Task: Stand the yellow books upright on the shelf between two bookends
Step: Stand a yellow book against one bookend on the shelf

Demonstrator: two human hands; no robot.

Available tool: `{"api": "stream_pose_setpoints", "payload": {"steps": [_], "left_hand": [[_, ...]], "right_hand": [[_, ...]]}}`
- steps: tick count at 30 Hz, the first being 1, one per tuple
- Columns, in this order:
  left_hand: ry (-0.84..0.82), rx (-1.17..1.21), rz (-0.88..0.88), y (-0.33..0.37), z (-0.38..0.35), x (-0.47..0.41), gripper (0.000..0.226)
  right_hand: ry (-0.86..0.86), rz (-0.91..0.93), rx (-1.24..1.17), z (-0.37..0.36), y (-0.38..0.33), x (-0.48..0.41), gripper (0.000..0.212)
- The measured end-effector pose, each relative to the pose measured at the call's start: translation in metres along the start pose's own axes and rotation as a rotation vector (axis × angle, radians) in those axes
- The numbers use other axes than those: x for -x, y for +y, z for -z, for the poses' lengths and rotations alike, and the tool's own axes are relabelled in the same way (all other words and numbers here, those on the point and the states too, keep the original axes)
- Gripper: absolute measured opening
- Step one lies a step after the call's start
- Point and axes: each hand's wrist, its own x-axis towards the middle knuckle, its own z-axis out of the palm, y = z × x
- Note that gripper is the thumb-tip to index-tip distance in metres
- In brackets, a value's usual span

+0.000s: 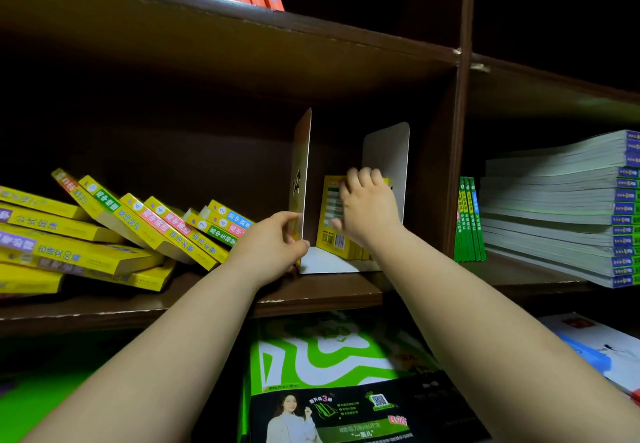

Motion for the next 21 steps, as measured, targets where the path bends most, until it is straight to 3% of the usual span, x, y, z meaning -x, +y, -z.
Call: {"api": "stream_pose_setpoints", "payload": {"steps": [5,12,21], "left_hand": [[0.003,0.017,-0.006,-0.004,0.000,-0.001,0.048],[0.035,0.005,-0.016,0.000,0.000,-0.001,0.049],[0.056,-0.007,-0.017,0.000,-0.001,0.001,0.055]], "right_hand": [[-0.015,0.000,-0.113,0.004,-0.001,-0.016,0.048],[0.058,-0.011,-0.230,0.007,0.023,-0.014,0.046],[0.080,-0.036,-0.231,-0.014,0.015,-0.009,0.066]]}}
